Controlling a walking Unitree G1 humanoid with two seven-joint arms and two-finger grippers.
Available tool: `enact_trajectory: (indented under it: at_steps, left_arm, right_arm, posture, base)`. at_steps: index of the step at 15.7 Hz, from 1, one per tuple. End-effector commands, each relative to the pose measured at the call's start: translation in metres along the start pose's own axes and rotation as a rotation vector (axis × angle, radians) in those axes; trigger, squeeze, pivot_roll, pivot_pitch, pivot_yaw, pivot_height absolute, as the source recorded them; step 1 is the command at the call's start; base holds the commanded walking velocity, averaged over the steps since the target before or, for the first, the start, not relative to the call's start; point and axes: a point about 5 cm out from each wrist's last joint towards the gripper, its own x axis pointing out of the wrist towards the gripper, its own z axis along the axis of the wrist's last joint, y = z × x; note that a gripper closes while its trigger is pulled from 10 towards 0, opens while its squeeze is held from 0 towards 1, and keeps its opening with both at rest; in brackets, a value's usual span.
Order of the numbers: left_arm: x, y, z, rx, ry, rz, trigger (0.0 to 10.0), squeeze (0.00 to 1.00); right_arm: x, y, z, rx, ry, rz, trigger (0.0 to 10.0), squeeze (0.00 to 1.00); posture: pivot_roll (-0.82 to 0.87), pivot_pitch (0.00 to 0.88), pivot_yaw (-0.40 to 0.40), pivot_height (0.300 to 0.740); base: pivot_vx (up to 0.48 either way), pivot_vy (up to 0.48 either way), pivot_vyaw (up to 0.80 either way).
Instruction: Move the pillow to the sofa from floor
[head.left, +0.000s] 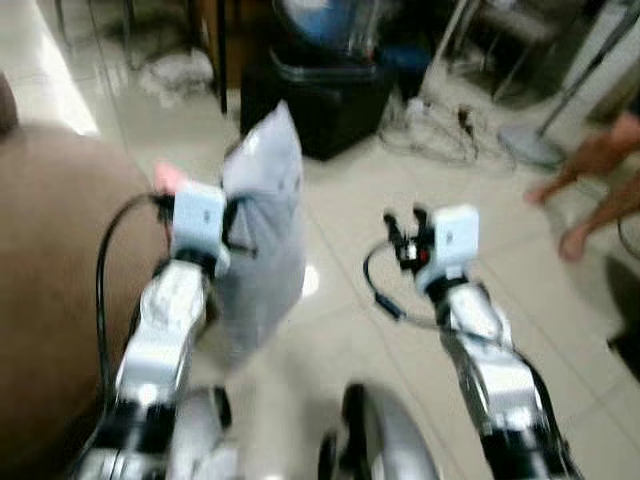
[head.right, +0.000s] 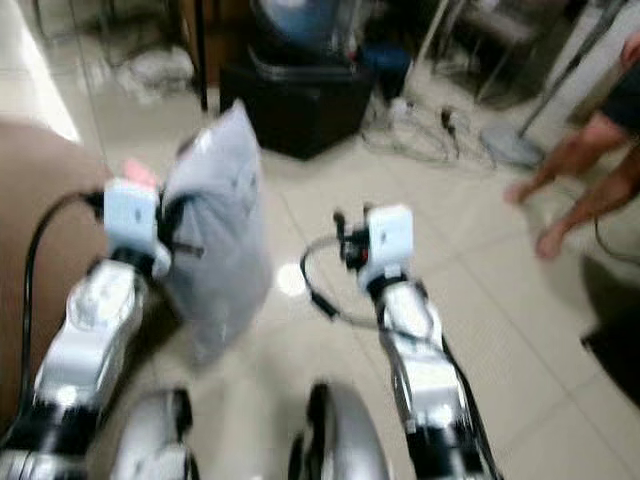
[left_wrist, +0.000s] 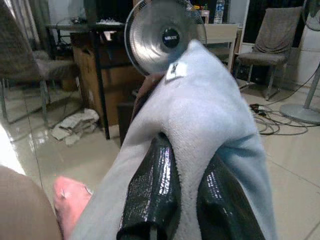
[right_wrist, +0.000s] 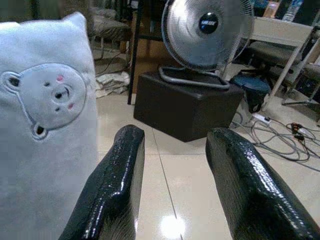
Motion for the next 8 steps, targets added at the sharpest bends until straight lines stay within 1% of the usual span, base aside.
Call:
enact_trajectory:
  at_steps: [1, 2, 5, 6, 7, 8]
  left_arm:
    - [0.006, -0.002, 0.011, 0.004, -0.046, -0.013, 10.0, 0.00]
    - [0.006, -0.003, 0.010, 0.000, -0.040, -0.017, 10.0, 0.00]
    - [0.004, -0.003, 0.010, 0.001, -0.054, -0.006, 10.0, 0.00]
    - [-0.001, -0.001, 0.004, 0.005, -0.037, 0.007, 10.0, 0.00]
    - [-0.003, 0.000, 0.003, 0.003, -0.035, 0.008, 10.0, 0.00]
    - [-0.005, 0.000, 0.002, 0.014, -0.041, 0.016, 10.0, 0.00]
  right_arm:
    - [-0.005, -0.009, -0.004, -0.013, 0.012, -0.042, 10.0, 0.00]
    - [-0.006, -0.008, -0.004, -0.016, 0.010, -0.041, 10.0, 0.00]
    - [-0.007, -0.008, -0.007, -0.017, 0.017, -0.034, 10.0, 0.00]
    - [-0.008, -0.007, -0.012, -0.026, 0.031, -0.029, 10.0, 0.00]
    - [-0.008, -0.007, -0.013, -0.029, 0.027, -0.034, 10.0, 0.00]
    - [-0.008, -0.008, -0.017, -0.080, 0.048, -0.034, 10.0, 0.00]
  posture:
    - [0.13, 0.021, -0.128, 0.691]
    - [0.13, 0.019, -0.122, 0.706]
    - [0.13, 0.018, -0.130, 0.731]
    - [0.13, 0.018, -0.143, 0.740]
    - [0.13, 0.018, -0.143, 0.740]
    - [0.13, 0.019, -0.158, 0.740]
  base:
    - [0.000, 0.000, 0.00]
    - [0.000, 0.000, 0.00]
    - [0.000, 0.000, 0.00]
    - [0.000, 0.000, 0.00]
    - [0.000, 0.000, 0.00]
    - [0.000, 0.000, 0.00]
